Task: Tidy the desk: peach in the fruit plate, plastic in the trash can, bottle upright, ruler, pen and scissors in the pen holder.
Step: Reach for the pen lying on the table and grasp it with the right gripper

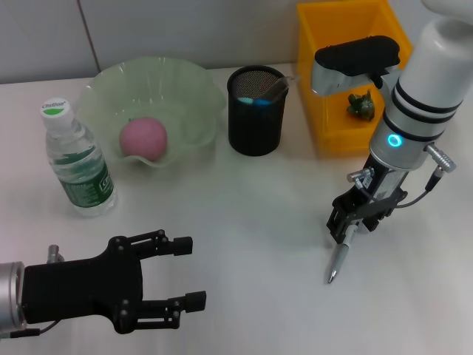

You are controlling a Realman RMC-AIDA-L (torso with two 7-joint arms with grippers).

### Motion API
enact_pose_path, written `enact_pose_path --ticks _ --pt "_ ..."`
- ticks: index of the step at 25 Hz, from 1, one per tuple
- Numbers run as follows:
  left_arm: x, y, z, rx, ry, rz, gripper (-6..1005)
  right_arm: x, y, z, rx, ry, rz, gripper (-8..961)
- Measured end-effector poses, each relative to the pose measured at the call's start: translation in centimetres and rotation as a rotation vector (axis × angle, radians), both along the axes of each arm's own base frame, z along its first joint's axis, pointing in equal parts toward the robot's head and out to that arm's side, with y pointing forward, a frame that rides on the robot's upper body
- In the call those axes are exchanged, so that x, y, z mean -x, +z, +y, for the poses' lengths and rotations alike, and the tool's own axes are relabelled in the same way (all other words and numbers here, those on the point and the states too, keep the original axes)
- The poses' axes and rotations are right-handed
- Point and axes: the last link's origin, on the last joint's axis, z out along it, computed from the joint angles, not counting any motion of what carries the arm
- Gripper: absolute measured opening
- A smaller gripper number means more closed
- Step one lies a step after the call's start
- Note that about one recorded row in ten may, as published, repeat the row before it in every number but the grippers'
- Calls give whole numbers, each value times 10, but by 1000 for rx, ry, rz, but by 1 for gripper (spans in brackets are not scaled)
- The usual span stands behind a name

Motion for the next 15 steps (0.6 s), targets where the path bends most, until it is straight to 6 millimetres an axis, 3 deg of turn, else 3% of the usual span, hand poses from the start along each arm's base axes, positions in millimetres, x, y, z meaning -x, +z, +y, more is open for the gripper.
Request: enact_pose_path --ticks 15 --pt "-1 0 1 1 -5 -1 815 2 0 0 8 1 -8 600"
